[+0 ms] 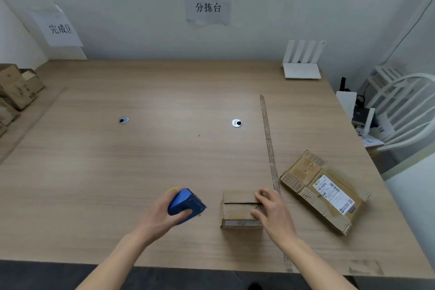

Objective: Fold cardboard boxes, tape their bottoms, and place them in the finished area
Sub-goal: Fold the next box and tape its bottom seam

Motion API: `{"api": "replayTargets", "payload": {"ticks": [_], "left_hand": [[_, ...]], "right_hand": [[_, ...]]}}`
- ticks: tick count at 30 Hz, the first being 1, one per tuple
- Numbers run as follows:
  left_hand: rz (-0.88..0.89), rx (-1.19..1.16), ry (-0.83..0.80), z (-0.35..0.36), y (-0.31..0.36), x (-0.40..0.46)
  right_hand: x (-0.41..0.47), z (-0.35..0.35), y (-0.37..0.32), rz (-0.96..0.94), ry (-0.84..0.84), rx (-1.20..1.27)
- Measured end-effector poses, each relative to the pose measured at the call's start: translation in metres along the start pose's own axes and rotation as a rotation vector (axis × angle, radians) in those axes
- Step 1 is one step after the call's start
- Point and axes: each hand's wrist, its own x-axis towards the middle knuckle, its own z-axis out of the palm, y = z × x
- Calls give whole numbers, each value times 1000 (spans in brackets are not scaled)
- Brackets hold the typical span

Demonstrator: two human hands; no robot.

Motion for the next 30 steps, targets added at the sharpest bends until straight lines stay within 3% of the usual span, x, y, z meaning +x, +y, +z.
{"api": "replayTargets", "payload": {"ticks": [7, 12, 16, 21, 30], "left_hand": [[130, 168, -240, 38, 121, 29], [141, 391, -330, 55, 144, 49], [128, 437, -382, 57, 151, 59], [91, 440, -422, 57, 162, 66], [39, 542, -440, 59, 177, 70]], "right_hand": [[6, -20, -16, -26, -134, 115], [13, -28, -1, 165, -218, 585], [19, -45, 3, 286, -398, 954], [22, -49, 8, 231, -508, 1000], [20, -47, 13, 263, -391, 970]]}}
